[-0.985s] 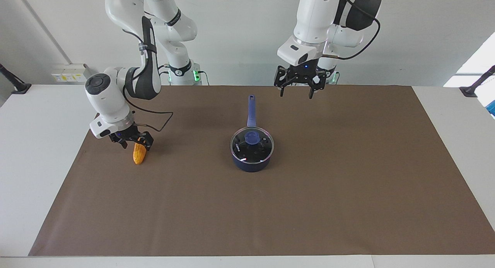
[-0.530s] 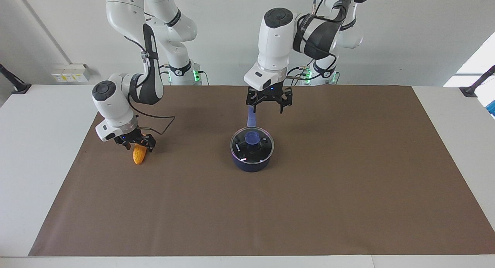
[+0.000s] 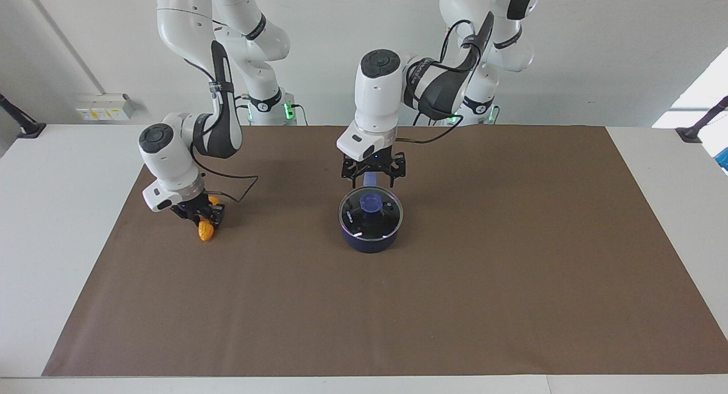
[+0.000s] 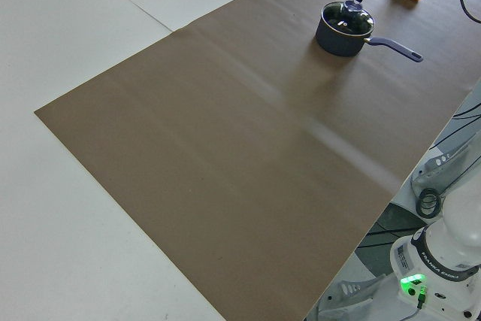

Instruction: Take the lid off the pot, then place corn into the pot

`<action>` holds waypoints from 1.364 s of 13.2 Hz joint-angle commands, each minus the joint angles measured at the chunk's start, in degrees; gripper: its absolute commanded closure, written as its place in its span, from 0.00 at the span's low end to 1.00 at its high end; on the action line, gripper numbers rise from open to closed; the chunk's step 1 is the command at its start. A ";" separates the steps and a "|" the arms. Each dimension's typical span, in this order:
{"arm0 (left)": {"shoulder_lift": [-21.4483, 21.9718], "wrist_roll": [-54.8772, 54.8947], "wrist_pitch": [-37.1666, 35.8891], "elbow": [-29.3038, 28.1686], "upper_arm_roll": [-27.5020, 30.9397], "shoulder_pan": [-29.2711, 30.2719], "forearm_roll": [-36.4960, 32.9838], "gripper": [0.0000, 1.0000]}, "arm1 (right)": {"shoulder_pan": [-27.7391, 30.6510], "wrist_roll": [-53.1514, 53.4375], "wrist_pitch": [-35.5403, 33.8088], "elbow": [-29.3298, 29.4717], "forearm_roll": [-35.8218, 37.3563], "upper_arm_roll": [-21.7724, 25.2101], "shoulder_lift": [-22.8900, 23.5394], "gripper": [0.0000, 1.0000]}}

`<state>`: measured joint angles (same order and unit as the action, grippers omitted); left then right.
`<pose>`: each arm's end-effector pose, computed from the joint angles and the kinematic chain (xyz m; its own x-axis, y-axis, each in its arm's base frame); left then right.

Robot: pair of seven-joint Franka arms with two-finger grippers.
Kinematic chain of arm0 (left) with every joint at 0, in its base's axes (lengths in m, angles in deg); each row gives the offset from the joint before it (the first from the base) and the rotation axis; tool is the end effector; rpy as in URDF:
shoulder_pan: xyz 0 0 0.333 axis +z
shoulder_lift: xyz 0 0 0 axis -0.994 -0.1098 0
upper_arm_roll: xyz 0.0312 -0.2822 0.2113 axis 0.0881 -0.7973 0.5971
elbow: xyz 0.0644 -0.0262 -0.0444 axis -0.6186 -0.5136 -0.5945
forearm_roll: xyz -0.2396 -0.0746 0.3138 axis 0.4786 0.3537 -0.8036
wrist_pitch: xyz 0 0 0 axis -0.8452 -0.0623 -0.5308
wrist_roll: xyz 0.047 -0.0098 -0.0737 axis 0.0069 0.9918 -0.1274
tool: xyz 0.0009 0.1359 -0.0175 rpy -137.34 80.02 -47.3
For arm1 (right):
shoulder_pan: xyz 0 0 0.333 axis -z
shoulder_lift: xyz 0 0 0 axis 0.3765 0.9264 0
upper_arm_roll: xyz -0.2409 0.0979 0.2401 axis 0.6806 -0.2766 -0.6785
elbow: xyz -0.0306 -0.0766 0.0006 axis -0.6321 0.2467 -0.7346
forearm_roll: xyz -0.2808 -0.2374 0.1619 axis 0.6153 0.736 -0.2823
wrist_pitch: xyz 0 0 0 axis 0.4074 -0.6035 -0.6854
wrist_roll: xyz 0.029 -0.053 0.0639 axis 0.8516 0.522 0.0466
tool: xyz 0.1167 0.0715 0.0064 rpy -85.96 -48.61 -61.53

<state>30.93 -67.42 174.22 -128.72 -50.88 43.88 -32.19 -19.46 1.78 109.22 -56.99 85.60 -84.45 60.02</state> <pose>0.5265 -0.4751 0.4618 0.9971 -0.0270 0.0718 -0.0293 -0.9991 0.0311 0.5748 -0.0775 0.2995 0.9936 -0.1128 -0.0003 -0.1127 -0.9931 0.0336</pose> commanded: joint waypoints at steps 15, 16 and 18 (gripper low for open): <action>-3.26 -2.61 7.10 -3.40 0.85 -1.06 -3.18 0.08 | -0.29 15.40 -24.15 20.42 -0.20 -1.83 -10.01 1.00; -3.26 -2.87 6.83 -3.32 0.85 -1.06 -3.18 0.10 | -0.29 17.61 -24.77 20.42 -0.20 -2.80 -10.19 1.00; -3.08 -3.67 6.66 -3.23 0.85 -1.06 -3.18 0.22 | -0.29 21.30 -26.18 20.42 -0.12 -4.47 -10.72 1.00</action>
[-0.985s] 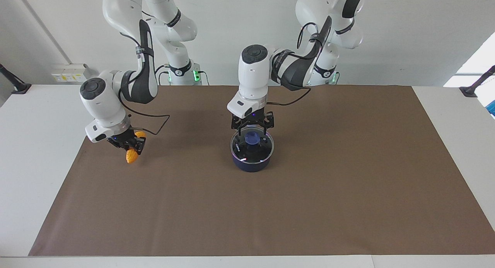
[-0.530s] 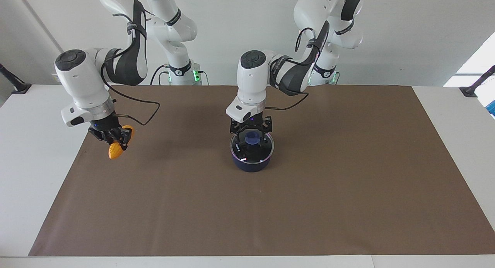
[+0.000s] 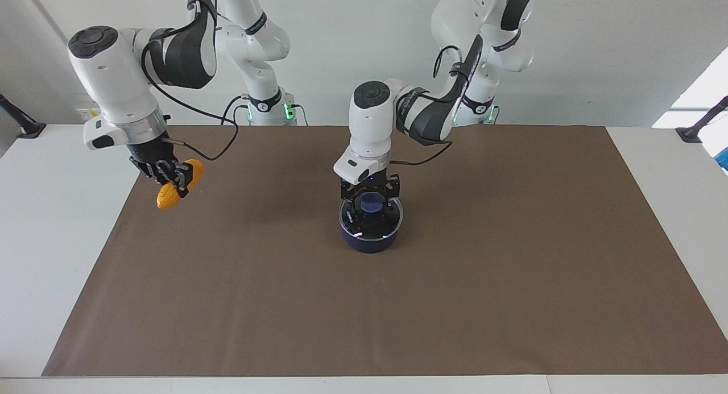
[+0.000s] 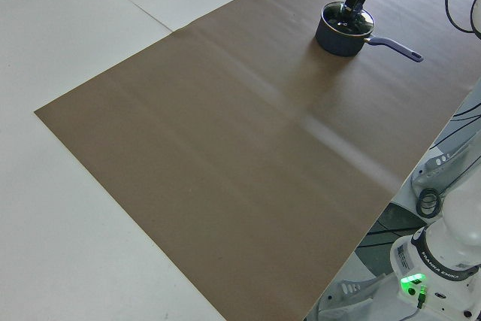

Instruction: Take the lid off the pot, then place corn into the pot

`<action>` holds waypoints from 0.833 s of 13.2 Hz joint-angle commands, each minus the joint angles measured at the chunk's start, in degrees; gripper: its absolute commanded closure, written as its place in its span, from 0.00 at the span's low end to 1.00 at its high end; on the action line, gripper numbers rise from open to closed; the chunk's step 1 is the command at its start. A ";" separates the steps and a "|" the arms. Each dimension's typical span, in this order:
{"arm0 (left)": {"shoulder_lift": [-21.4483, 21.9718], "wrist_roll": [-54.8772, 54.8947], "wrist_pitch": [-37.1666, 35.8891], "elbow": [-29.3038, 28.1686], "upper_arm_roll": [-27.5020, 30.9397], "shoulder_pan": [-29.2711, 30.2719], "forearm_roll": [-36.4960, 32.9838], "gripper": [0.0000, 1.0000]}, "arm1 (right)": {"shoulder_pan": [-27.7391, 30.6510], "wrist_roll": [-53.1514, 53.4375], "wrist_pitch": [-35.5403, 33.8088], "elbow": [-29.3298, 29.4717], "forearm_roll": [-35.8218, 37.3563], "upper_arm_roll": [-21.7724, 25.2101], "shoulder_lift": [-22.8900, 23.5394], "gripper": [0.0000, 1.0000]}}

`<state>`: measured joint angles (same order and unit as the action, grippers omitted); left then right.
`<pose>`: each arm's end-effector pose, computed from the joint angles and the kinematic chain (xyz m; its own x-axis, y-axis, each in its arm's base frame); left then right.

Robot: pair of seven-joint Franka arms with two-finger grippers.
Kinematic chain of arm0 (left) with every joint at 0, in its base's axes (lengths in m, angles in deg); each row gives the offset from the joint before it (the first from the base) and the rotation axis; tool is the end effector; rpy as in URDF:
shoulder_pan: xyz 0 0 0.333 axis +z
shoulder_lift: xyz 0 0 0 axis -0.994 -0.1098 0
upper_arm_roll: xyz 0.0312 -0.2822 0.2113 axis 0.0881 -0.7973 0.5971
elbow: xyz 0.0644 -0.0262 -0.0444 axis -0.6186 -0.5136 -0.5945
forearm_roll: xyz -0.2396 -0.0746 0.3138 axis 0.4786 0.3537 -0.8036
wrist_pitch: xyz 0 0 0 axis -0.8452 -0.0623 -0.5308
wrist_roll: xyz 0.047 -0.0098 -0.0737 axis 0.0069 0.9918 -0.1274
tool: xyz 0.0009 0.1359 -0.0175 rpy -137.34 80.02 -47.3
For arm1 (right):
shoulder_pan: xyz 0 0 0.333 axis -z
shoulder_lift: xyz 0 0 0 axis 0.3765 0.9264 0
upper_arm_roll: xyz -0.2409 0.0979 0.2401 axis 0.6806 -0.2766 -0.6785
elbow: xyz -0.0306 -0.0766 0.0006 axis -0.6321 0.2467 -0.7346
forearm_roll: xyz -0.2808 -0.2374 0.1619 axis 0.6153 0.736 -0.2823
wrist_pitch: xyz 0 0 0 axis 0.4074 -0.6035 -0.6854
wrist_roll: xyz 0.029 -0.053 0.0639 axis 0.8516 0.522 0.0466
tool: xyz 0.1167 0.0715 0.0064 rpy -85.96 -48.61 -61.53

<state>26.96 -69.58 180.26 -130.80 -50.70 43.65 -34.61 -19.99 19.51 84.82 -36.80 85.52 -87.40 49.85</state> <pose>0.5381 -0.4831 0.4046 0.9955 -0.0123 0.0943 -0.0131 -0.9999 0.0079 0.5992 -0.0454 0.5310 0.9261 -0.3624 0.1044 -0.3632 -0.9316 -0.0119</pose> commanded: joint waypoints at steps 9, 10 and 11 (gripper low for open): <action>3.26 -2.83 -2.10 -0.97 0.67 -0.39 -0.58 0.81 | 0.16 18.25 -2.58 -2.40 0.40 -8.29 -2.75 1.00; 4.31 -2.83 -3.24 -0.89 0.67 -0.30 -0.58 0.81 | 0.16 20.19 -2.58 -2.40 0.40 -9.43 -2.84 1.00; 5.02 -2.92 -4.90 -0.80 0.85 -0.47 -0.67 0.83 | 0.16 22.12 -2.58 -2.40 0.48 -10.14 -2.93 1.00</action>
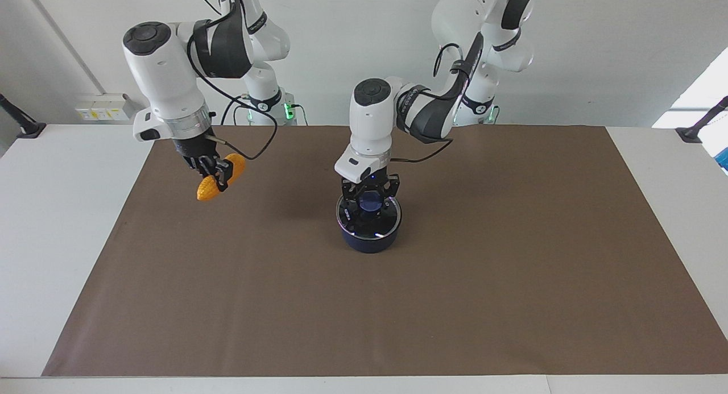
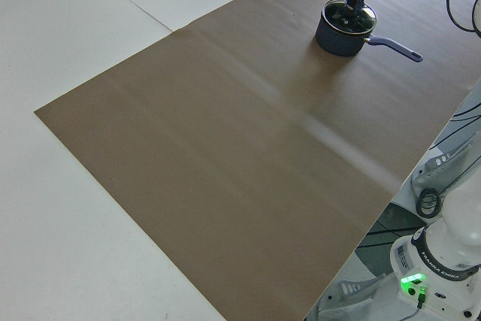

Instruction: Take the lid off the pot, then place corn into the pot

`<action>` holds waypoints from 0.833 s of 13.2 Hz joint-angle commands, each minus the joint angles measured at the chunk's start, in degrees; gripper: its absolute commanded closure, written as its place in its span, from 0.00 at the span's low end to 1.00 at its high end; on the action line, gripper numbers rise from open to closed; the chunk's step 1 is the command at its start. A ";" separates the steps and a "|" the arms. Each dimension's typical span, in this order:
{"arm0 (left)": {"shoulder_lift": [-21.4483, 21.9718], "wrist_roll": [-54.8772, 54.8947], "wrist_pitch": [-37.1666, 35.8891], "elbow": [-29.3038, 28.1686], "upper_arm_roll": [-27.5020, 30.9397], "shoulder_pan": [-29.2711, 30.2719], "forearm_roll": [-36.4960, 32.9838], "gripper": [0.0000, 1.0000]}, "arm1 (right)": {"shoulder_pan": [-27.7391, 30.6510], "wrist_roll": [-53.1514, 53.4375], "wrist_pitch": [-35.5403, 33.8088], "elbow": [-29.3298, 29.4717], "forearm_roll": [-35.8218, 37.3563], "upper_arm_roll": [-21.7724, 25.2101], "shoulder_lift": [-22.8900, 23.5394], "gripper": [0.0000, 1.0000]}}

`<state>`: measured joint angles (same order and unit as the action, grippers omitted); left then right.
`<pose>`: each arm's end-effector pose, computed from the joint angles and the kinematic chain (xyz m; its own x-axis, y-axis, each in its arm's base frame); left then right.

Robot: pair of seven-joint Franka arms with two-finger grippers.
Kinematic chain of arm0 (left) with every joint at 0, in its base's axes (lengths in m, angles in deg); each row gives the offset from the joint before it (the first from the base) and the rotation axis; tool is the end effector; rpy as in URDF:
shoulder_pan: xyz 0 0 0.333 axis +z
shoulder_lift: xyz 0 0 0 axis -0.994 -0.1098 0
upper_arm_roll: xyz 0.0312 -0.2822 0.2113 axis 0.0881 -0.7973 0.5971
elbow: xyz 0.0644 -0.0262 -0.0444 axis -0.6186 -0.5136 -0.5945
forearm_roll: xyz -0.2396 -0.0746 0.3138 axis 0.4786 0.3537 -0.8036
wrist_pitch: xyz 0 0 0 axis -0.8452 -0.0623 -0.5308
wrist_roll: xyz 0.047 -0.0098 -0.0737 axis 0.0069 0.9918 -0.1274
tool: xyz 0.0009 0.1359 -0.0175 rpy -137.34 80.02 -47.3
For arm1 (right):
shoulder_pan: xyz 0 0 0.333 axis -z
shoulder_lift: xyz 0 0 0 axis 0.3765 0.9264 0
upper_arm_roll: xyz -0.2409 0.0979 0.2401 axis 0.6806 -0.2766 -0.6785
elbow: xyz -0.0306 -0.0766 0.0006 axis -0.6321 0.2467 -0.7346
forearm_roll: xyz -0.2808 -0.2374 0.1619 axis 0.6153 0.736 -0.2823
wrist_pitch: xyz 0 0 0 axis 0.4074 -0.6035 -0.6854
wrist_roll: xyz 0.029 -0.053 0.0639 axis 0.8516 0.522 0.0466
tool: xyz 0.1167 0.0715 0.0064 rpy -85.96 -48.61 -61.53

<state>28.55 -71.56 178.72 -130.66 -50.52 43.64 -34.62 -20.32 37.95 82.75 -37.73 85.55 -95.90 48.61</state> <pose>0.5356 -0.4780 0.4231 0.9948 0.0265 0.0988 0.0255 -0.9996 0.0108 0.5877 0.0452 0.5322 0.8549 -0.5143 0.0685 -0.5135 -0.8576 -0.0295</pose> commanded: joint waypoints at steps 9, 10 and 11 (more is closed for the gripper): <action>13.79 10.99 -7.60 -8.40 1.11 7.69 -1.45 0.98 | -7.15 19.70 0.98 -2.17 0.64 -3.05 -0.01 1.00; 14.85 14.32 -7.43 -10.33 1.19 9.27 -1.45 1.00 | -7.33 19.87 1.94 -2.17 0.64 -3.05 0.51 1.00; 15.64 17.14 -6.82 -12.08 1.19 10.77 -1.45 1.00 | -8.90 20.48 2.56 -2.17 0.64 -3.05 1.04 1.00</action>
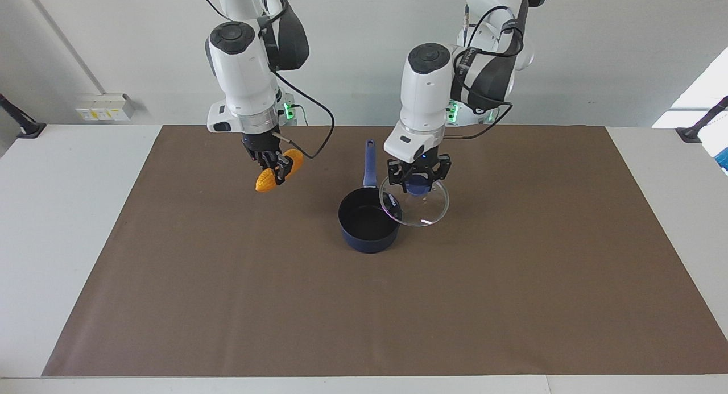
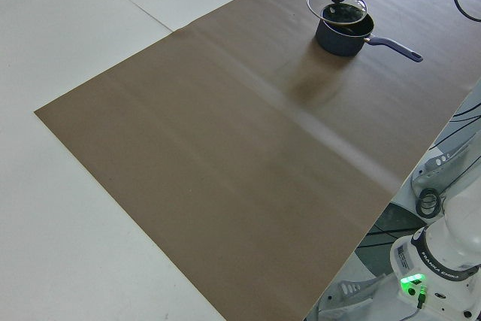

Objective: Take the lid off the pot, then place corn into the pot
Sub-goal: 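Lift the lid aside with the left gripper while the right gripper carries corn over pot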

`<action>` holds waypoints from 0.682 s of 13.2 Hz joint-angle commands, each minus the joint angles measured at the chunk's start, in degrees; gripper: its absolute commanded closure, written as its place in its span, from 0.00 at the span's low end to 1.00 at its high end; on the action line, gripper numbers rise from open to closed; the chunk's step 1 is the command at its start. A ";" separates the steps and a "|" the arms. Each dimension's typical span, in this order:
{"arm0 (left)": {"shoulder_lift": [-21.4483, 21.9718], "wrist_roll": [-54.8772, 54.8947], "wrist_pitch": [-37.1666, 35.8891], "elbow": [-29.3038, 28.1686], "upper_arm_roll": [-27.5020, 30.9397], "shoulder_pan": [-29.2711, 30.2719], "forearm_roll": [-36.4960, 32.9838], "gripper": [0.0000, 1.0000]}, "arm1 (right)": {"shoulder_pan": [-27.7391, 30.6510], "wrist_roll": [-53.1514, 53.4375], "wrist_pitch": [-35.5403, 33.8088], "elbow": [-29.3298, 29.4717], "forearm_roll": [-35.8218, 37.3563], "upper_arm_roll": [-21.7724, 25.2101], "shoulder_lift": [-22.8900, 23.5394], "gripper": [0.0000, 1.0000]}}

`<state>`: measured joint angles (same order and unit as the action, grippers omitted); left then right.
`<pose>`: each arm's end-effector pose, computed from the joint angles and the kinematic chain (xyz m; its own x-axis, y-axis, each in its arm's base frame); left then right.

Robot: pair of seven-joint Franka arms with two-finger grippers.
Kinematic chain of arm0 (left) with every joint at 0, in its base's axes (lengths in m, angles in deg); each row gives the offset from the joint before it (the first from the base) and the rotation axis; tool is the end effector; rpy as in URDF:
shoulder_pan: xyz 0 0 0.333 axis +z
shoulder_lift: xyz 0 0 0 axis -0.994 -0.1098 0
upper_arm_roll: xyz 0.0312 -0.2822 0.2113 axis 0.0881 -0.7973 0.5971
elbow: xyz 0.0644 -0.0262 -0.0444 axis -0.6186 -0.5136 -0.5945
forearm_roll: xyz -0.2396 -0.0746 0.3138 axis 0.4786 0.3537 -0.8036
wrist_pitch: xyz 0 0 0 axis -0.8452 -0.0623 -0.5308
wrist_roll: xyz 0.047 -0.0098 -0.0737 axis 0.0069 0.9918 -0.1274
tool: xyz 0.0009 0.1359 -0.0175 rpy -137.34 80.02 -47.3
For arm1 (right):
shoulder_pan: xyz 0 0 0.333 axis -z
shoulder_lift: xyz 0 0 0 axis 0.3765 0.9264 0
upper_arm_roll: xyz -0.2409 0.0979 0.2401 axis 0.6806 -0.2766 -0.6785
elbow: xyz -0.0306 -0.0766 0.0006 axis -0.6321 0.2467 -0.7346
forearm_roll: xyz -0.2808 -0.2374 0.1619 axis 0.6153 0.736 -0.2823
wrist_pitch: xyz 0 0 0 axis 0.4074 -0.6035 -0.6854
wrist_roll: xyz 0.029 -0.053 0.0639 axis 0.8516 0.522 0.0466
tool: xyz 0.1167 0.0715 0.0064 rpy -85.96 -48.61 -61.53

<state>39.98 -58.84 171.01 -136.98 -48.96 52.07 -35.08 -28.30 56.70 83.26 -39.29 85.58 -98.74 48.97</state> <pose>0.5569 -0.3451 0.4929 0.9970 -0.0212 0.0741 -0.0169 -0.9982 -0.0577 0.5669 0.1538 0.5160 0.7775 -0.6276 0.0398 -0.6268 -0.7785 -0.0311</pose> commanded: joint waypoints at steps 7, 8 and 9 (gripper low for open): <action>8.08 24.99 10.22 -16.24 -0.54 15.96 -0.91 1.00 | -6.29 8.06 9.95 0.53 0.86 -0.21 3.84 1.00; 8.08 27.45 10.31 -16.33 -0.54 17.72 -0.82 1.00 | -7.52 9.29 12.49 0.62 0.78 -0.21 4.97 1.00; 8.08 30.35 10.40 -16.85 -0.54 19.56 -0.73 1.00 | -8.32 10.25 14.26 0.62 0.78 -0.21 5.42 1.00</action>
<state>45.54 -32.20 179.81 -150.86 -48.81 69.08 -35.12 -35.45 64.36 94.76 -39.37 85.58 -98.80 52.74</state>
